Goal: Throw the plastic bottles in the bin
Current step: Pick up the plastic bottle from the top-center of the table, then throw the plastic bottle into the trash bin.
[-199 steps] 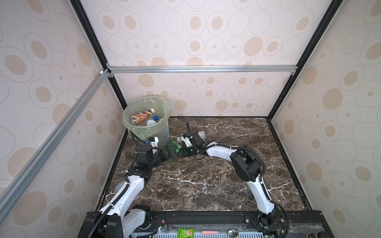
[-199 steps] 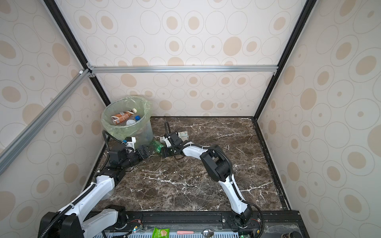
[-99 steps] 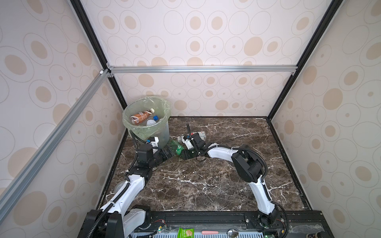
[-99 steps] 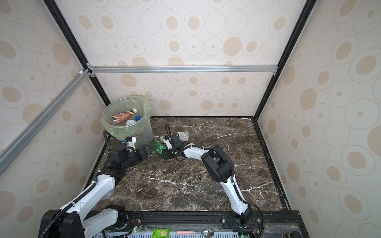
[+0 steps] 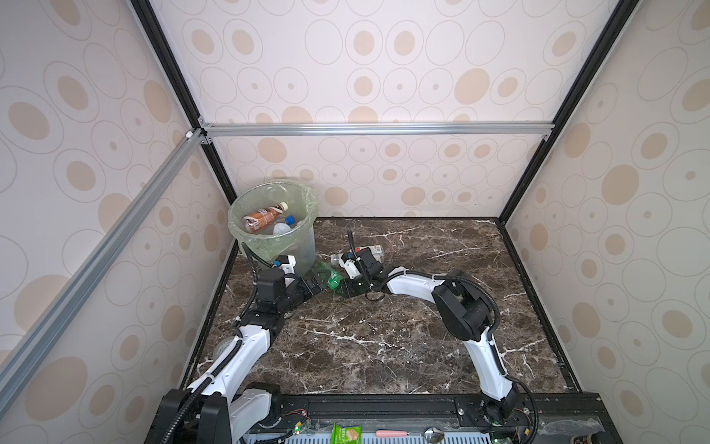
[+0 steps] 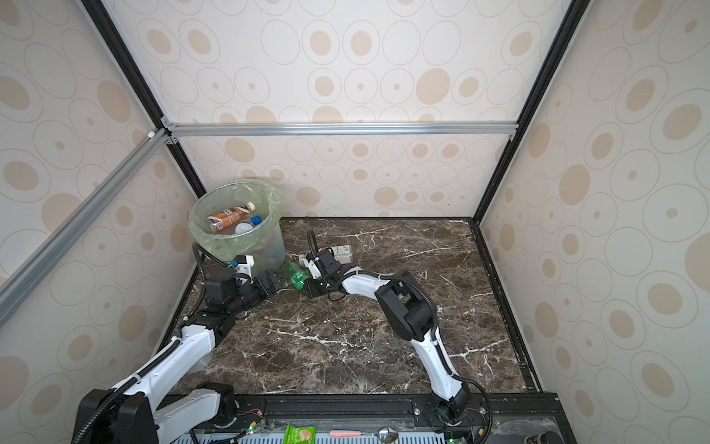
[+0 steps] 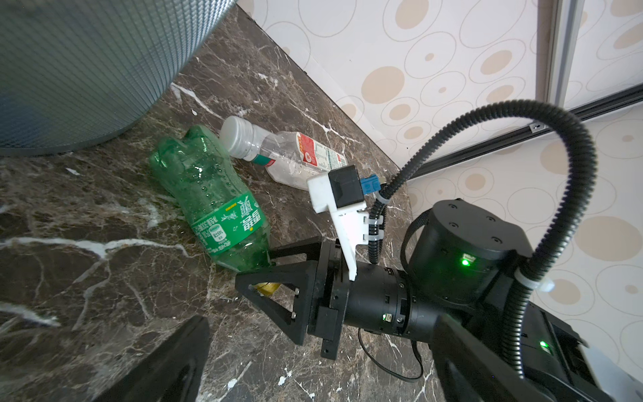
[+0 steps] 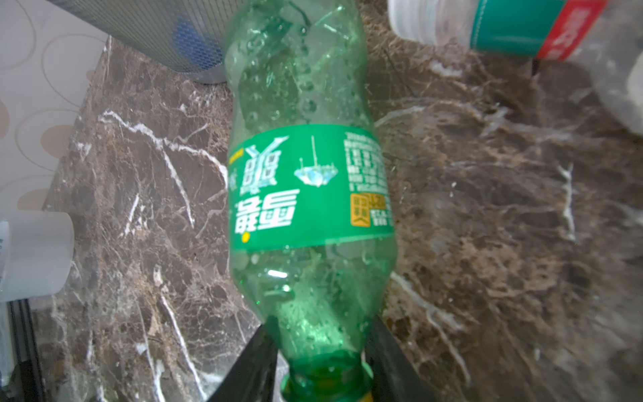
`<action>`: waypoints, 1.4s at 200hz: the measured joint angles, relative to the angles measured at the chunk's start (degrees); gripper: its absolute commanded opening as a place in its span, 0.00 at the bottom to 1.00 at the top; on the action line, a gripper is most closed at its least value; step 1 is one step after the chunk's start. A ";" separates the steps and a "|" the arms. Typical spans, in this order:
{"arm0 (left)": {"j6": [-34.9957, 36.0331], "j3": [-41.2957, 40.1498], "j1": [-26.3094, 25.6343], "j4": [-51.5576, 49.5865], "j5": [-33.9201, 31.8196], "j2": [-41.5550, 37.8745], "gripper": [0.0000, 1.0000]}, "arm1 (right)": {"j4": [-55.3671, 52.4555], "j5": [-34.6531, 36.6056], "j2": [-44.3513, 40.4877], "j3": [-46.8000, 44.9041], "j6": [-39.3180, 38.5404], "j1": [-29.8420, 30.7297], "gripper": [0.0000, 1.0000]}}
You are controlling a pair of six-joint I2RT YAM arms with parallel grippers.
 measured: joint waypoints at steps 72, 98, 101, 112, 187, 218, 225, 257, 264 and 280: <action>-0.57 0.00 0.00 0.04 -0.02 0.00 0.99 | -0.52 0.00 -1.90 -1.11 -0.35 0.07 0.30; -0.96 0.00 0.00 0.04 -0.02 0.00 0.99 | -0.63 -0.02 -3.17 -2.21 -0.35 0.07 0.27; -0.98 0.00 0.00 0.04 -0.02 0.00 0.99 | -0.63 -0.02 -3.37 -2.36 -0.37 0.07 0.27; -1.01 0.00 0.00 0.02 -0.04 0.00 0.99 | -0.63 0.00 -4.26 -3.04 -0.35 0.07 0.27; -2.71 0.52 -2.64 0.79 -1.62 0.42 0.99 | -0.24 0.35 -14.38 -8.31 -0.63 0.09 0.27; -5.11 2.58 -5.51 3.89 -3.39 2.95 0.99 | 0.00 0.76 -19.06 -10.10 -1.03 0.09 0.27; -5.64 3.15 -6.21 4.68 -4.02 3.56 0.99 | -0.02 0.96 -20.11 -10.45 -1.11 0.09 0.27; -7.69 5.92 -8.24 8.04 -6.27 5.92 0.99 | -0.02 1.49 -23.74 -11.45 -1.60 0.09 0.27; -8.09 6.49 -8.57 8.83 -6.80 6.47 0.99 | -0.02 1.51 -24.30 -11.56 -1.73 0.09 0.27; -8.72 7.96 -9.29 9.75 -7.82 7.69 0.99 | 0.00 1.53 -25.42 -11.96 -2.10 0.09 0.27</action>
